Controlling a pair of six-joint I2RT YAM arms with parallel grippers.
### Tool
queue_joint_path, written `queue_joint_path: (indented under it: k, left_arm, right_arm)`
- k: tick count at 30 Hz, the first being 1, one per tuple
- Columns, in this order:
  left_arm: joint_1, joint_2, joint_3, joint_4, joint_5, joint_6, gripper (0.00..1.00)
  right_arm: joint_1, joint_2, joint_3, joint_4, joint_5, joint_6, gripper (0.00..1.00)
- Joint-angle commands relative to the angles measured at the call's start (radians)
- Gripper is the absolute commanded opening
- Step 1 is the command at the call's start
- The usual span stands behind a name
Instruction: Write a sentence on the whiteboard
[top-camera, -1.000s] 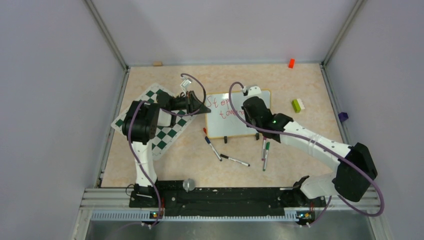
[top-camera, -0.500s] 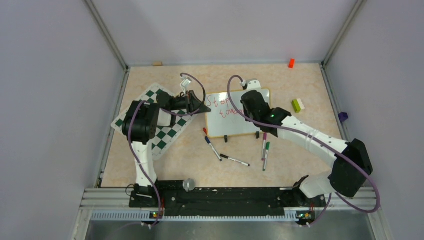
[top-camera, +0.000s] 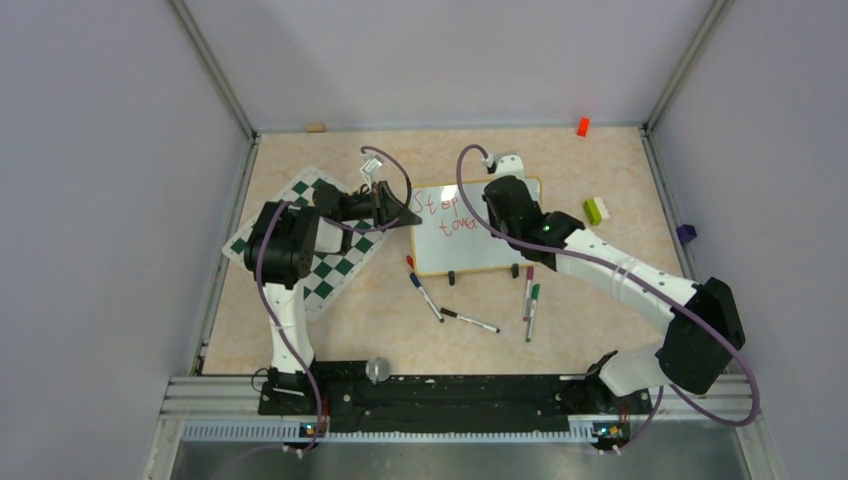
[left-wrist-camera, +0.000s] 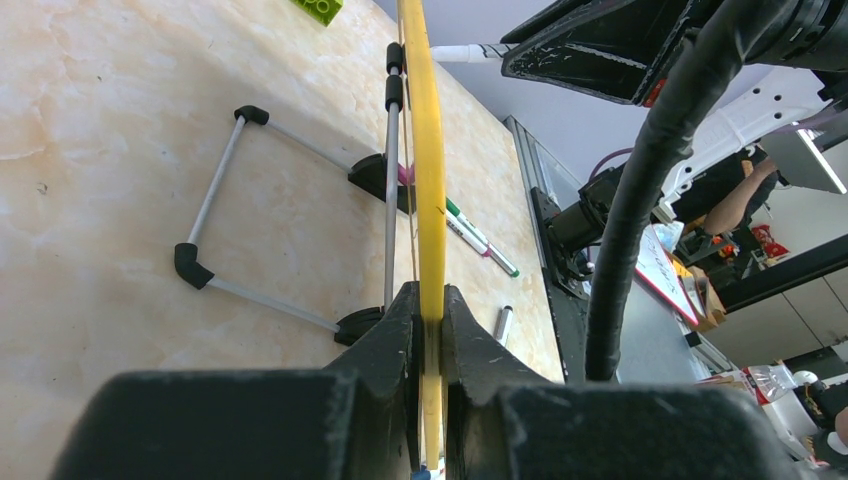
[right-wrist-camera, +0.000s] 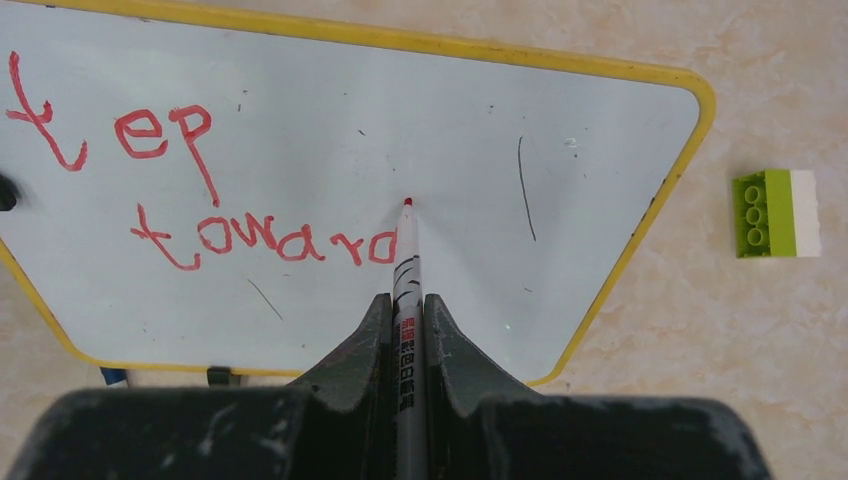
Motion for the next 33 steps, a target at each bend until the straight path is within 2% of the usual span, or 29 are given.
queue_joint_path:
  k: [1, 8, 24, 33]
  left_arm:
    - [-0.008, -0.024, 0.027, 0.116, 0.027, -0.018, 0.00]
    - [-0.008, -0.025, 0.027, 0.116, 0.027, -0.018, 0.00]
    - [-0.008, -0.025, 0.027, 0.116, 0.028, -0.018, 0.00]
    - [-0.008, -0.027, 0.026, 0.116, 0.027, -0.017, 0.00]
  right_arm:
    - [-0.013, -0.016, -0.012, 0.030, -0.023, 0.014, 0.00]
    - [-0.013, -0.050, -0.070, 0.027, -0.072, 0.044, 0.00]
    - [-0.014, -0.097, -0.080, -0.033, -0.038, 0.050, 0.00]
    - [-0.013, -0.208, -0.105, -0.003, -0.158, 0.051, 0.00]
